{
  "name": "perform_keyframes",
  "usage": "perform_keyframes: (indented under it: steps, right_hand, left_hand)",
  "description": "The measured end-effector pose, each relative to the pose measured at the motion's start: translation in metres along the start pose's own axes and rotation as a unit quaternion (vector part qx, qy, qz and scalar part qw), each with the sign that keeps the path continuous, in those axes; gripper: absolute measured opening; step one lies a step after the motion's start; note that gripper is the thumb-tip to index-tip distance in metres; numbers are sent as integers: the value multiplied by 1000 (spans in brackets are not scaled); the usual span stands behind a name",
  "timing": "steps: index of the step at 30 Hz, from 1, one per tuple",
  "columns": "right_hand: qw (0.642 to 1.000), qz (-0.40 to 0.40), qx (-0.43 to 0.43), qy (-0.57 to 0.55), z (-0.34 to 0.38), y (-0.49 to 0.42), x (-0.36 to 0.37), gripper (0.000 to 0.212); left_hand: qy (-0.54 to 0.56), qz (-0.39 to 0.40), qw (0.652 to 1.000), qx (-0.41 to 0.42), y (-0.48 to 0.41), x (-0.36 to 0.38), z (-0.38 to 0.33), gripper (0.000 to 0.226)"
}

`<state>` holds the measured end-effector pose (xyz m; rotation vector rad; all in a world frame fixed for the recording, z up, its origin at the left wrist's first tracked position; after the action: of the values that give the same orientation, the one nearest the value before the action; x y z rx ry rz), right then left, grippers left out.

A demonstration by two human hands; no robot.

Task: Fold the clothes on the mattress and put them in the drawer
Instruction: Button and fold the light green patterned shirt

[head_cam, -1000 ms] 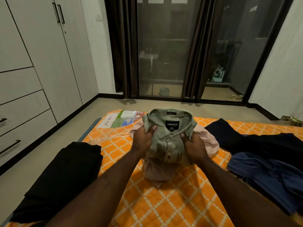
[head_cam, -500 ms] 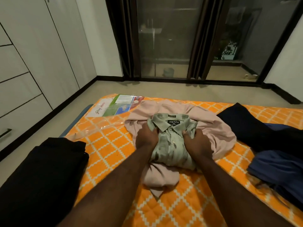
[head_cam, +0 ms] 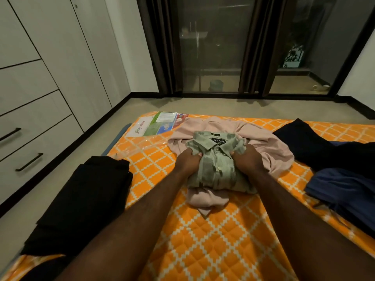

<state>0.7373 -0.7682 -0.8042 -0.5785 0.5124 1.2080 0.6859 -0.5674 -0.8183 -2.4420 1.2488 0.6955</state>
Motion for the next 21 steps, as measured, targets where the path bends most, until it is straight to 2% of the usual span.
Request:
perform_keyframes:
  steps: [3, 6, 8, 10, 11, 14, 18, 21]
  right_hand:
    - [999, 6, 12, -37, 2, 9, -6, 48]
    - [991, 30, 80, -104, -2, 9, -6, 46]
    - [982, 58, 121, -130, 1, 16, -11, 41]
    - [983, 71, 124, -118, 2, 23, -12, 36]
    - [986, 66, 118, -92, 1, 25, -11, 42]
    - [993, 55, 106, 11, -1, 33, -12, 78]
    - [987, 107, 119, 2, -1, 34, -11, 79]
    - [978, 157, 136, 9, 0, 29, -12, 73]
  left_hand:
    - [88, -13, 995, -47, 5, -13, 2, 34]
    - [125, -7, 989, -82, 6, -21, 8, 46]
    - [79, -6, 993, -89, 11, -27, 9, 48]
    - [10, -6, 997, -77, 17, -29, 11, 53]
    - [-7, 0, 997, -74, 21, -30, 11, 57]
    - [-28, 13, 997, -76, 30, -30, 11, 68]
    - [8, 35, 992, -121, 29, -29, 9, 71]
    - [41, 56, 987, -145, 25, -29, 3, 57]
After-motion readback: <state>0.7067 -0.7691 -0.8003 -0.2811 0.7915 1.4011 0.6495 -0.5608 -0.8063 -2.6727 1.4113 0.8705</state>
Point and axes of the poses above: each hand's wrist, its own y-axis away from the middle knuckle, its own x-axis out of the palm, z = x × y, the point moved 1 cm from there along -y, towards the middle knuckle, and after that the axes turned 15 degrees about -z, right-handed, at the moved point
